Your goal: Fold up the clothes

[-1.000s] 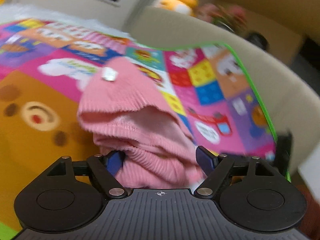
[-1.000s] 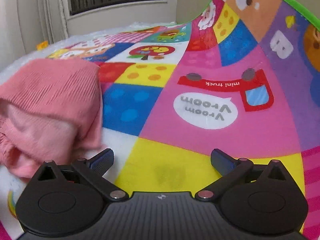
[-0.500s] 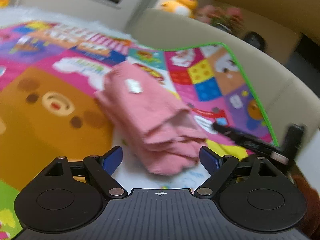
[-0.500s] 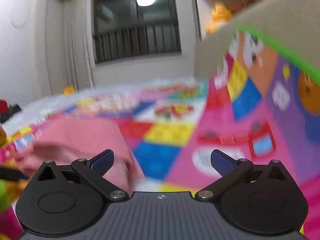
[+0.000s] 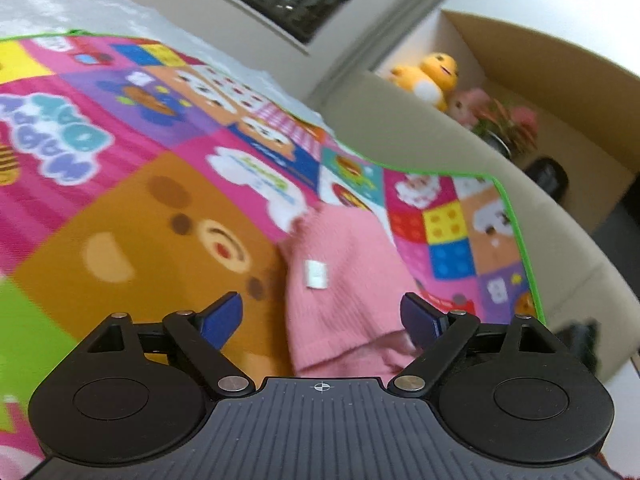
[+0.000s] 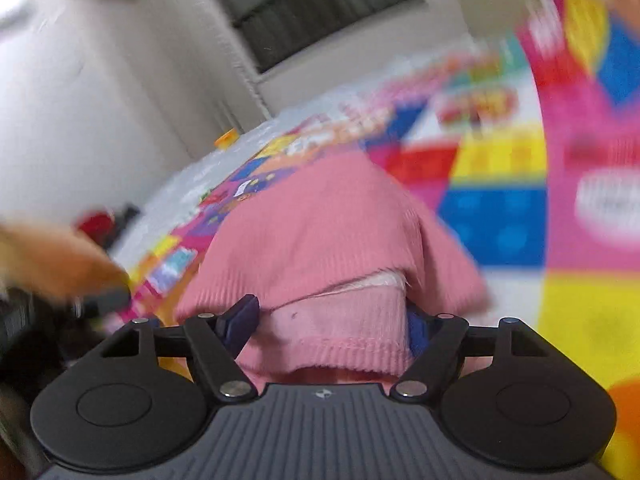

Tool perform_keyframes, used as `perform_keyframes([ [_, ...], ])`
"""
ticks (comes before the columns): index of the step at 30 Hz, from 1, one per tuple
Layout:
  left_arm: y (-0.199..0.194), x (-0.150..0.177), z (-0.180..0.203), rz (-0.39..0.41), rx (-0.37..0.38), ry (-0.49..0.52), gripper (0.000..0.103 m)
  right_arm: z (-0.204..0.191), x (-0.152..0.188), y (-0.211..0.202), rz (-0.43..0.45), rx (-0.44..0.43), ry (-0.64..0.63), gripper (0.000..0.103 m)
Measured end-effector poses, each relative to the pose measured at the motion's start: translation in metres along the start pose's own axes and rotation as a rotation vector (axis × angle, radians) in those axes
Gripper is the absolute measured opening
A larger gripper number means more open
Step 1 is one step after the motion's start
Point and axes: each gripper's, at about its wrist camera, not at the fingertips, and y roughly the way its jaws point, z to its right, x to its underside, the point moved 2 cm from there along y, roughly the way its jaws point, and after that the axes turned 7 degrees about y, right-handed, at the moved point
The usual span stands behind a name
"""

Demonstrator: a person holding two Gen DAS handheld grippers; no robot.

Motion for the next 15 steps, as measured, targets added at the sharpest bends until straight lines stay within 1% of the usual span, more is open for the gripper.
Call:
perform_keyframes([
  [1,-0.002,0.001,-0.001,0.000,0.005,-0.001,0.091,-0.010,0.001,-0.008,0.027,0.028,-0.095,0.076],
  [3,-0.003,0.005,-0.001,-0.005,0.019,-0.002,0.091,-0.033,0.009,-0.021,0.092,0.091,-0.347,0.081],
  [5,0.000,0.010,0.001,-0.020,0.023,-0.001,0.091,-0.048,0.017,-0.029,0.114,0.107,-0.498,0.082],
  [9,0.006,0.017,0.002,-0.030,0.027,-0.028,0.091,-0.072,0.032,-0.024,0.121,0.093,-0.638,0.082],
  [11,0.007,0.018,0.005,-0.031,0.029,-0.020,0.091,-0.086,0.033,-0.012,0.141,0.087,-0.686,0.082],
  [13,0.006,0.017,0.007,-0.026,0.030,-0.012,0.092,-0.099,0.033,0.002,0.141,0.070,-0.717,0.082],
  [14,0.004,0.017,0.007,-0.022,0.030,-0.010,0.092,-0.106,0.034,0.010,0.138,0.077,-0.742,0.080],
  [15,0.002,0.016,0.006,-0.018,0.028,-0.014,0.092,-0.109,0.035,0.018,0.133,0.098,-0.770,0.062],
])
